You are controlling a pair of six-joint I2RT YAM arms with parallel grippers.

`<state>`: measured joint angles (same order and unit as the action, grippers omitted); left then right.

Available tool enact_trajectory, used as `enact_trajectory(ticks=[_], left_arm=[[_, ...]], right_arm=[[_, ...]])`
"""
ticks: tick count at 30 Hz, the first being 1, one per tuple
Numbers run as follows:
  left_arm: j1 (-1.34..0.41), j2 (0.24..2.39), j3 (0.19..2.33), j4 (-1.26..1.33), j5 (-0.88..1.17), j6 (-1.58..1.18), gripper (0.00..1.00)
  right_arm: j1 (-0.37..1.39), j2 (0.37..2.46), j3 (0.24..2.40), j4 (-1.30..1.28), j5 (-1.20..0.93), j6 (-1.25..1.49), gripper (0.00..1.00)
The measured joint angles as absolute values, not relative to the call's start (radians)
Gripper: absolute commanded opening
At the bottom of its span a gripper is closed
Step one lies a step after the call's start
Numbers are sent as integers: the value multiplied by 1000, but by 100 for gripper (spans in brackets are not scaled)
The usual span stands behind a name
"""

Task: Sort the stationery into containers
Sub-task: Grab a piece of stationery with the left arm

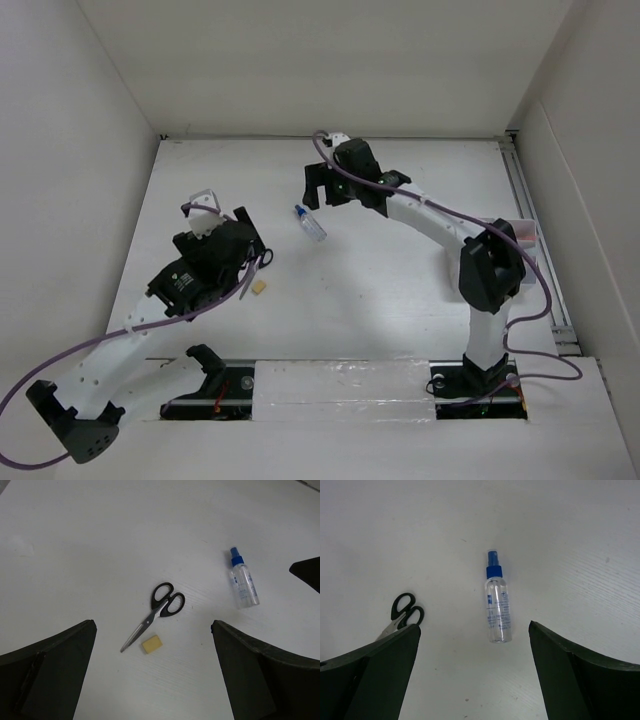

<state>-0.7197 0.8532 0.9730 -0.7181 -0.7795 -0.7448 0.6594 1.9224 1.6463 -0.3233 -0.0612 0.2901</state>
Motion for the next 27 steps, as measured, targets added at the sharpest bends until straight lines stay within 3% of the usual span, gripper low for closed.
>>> enact_trajectory(ticks=[11, 18, 27], left_arm=[[-720, 849, 959, -644, -702, -668, 100], [-720, 897, 962, -609, -616, -649, 100], [-719, 1169, 1103, -511, -495, -687, 100]], right_arm=[[645, 1873, 1697, -351, -170, 277, 96], [683, 1805, 1724, -367, -79, 256, 97], [659, 1496, 1597, -380, 379, 424, 99]])
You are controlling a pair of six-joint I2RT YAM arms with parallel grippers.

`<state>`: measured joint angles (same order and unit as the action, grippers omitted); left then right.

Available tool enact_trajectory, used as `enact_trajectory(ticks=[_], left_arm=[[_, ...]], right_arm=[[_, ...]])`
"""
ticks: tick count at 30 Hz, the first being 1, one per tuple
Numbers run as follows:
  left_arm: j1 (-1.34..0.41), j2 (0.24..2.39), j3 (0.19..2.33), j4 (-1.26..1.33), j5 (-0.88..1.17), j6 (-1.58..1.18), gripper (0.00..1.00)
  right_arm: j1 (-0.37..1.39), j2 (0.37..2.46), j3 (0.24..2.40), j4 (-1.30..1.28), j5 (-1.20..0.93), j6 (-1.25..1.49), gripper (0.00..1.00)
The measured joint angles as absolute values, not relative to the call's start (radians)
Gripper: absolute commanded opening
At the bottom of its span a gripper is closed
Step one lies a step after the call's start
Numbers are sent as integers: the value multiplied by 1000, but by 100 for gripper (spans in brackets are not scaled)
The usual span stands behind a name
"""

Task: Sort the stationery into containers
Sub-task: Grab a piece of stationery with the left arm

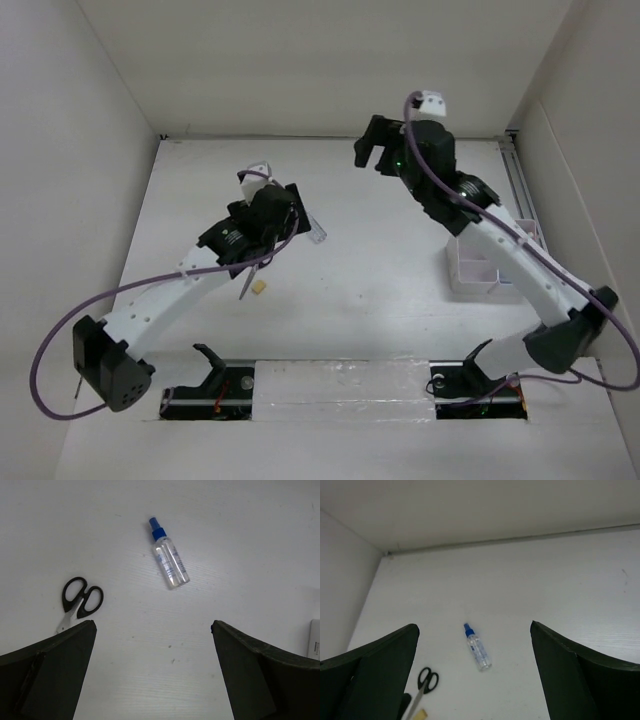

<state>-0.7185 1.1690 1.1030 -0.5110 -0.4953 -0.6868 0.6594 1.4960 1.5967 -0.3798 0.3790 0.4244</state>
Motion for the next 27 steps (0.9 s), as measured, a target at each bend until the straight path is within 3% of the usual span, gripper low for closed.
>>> enact_trajectory(ticks=[11, 18, 27], left_arm=[[-617, 1673, 1388, -461, -389, -789, 100], [-596, 1920, 1548, -479, -365, -842, 98], [-529, 1982, 1573, -491, -345, -901, 94]], right_arm=[[654, 1053, 1361, -385, 556, 548, 99], [655, 1021, 1294, -385, 525, 569, 99], [685, 1050, 1237, -388, 482, 573, 99]])
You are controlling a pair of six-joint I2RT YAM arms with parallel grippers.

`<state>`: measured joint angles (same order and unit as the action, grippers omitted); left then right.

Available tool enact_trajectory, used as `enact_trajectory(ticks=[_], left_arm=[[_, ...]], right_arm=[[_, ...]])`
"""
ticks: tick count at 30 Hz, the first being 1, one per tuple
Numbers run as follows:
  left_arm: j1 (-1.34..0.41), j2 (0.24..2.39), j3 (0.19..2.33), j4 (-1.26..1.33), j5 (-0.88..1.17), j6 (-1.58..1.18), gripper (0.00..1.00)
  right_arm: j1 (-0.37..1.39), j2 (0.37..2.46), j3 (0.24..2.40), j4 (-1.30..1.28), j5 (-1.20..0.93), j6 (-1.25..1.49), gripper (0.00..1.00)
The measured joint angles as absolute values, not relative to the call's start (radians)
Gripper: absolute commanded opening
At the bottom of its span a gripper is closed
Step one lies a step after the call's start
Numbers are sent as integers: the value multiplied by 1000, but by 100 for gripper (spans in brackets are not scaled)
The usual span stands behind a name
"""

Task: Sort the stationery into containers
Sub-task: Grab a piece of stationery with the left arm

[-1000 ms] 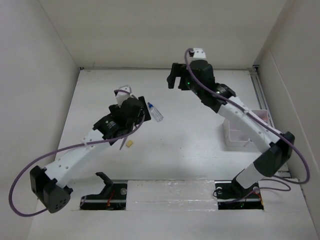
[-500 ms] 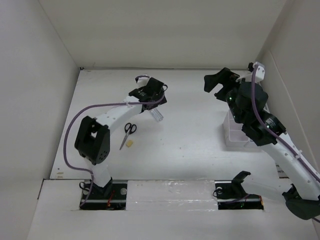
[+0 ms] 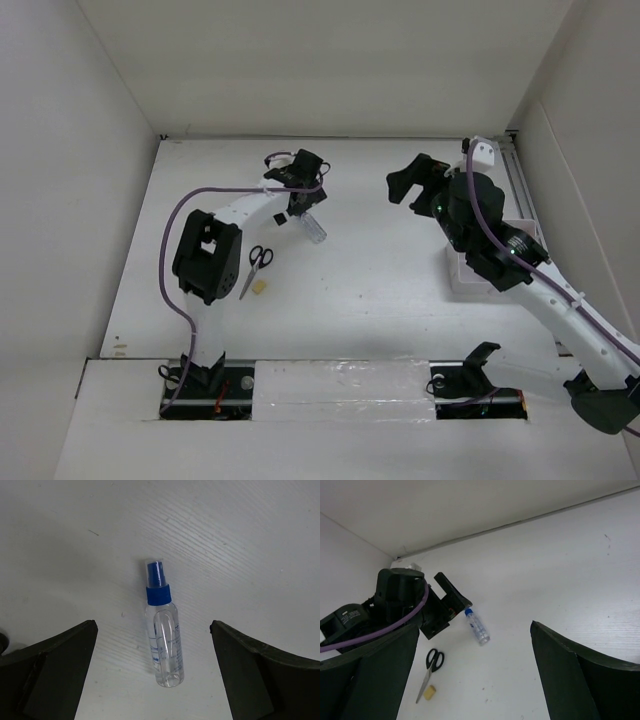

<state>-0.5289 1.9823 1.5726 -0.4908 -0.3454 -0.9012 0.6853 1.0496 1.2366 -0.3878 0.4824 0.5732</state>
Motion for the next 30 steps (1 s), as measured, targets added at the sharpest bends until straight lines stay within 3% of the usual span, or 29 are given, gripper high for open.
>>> enact_trajectory(ticks=[10, 14, 21, 24, 27, 30], left_arm=[[-516, 2033, 1563, -489, -293, -931, 88], [-517, 2041, 1565, -485, -287, -937, 77], [-517, 2101, 1584, -489, -268, -945, 77], [-518, 2107, 1588, -488, -264, -949, 67], [-518, 2117, 1602, -498, -263, -952, 50], [-518, 2125, 1612, -507, -262, -953, 50]], right_arm=[[682, 1046, 1211, -358, 426, 573, 99], [681, 1046, 1201, -356, 400, 574, 99], [681, 1037, 1195, -348, 381, 573, 99], [681, 1021, 1188, -339, 379, 573, 99], [681, 1007, 1183, -330, 378, 573, 99], [681, 1001, 1180, -328, 377, 573, 99]])
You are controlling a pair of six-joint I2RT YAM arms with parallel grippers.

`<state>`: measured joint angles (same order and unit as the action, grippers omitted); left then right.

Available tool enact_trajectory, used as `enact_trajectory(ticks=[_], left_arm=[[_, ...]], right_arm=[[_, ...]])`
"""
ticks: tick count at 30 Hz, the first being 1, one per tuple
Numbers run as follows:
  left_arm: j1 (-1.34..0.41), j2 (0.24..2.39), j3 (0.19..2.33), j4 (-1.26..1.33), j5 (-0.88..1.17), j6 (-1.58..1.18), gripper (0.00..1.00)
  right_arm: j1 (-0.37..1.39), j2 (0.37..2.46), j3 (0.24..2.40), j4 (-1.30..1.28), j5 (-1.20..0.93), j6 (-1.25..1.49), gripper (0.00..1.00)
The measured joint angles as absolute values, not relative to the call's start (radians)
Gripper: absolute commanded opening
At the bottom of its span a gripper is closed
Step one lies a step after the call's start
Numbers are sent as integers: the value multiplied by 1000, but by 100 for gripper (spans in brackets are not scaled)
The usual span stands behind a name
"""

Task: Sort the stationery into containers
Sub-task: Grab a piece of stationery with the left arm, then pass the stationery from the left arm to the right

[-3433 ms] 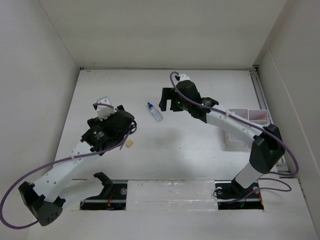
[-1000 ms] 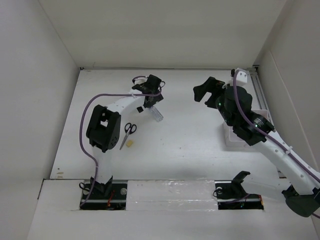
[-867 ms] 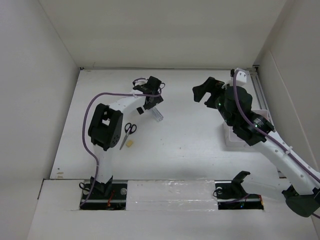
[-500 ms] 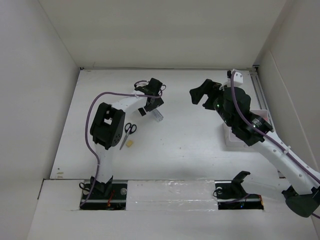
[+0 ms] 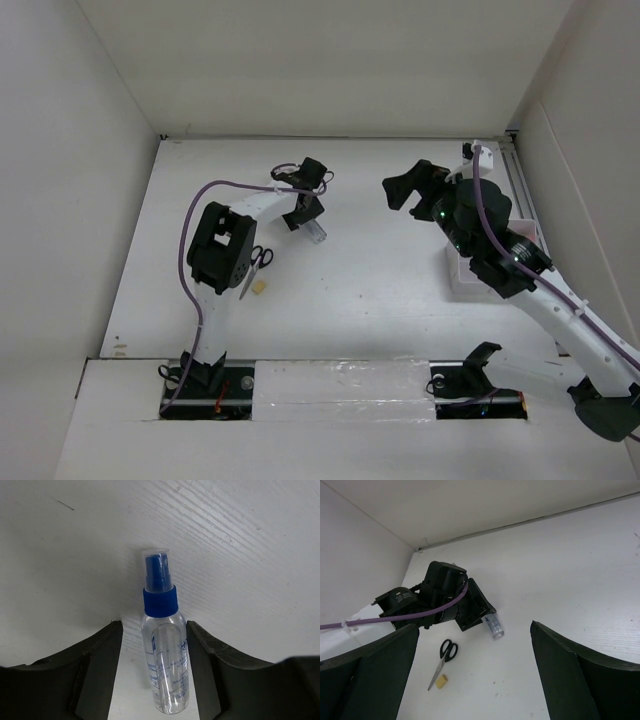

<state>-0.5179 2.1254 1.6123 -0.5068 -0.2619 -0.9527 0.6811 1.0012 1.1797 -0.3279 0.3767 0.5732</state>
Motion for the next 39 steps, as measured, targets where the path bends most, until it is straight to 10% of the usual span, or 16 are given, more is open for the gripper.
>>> enact_trajectory(ticks=[4, 8, 39], left_arm=[[-518, 2128, 1613, -507, -262, -954, 36], [-517, 2129, 1612, -498, -252, -952, 0], [-514, 1227, 1195, -126, 287, -494, 0]], right_arm=[[681, 999, 1174, -327, 374, 573, 99], [674, 991, 1168, -327, 357, 570, 99], [563, 1069, 861, 224, -587, 522, 95]])
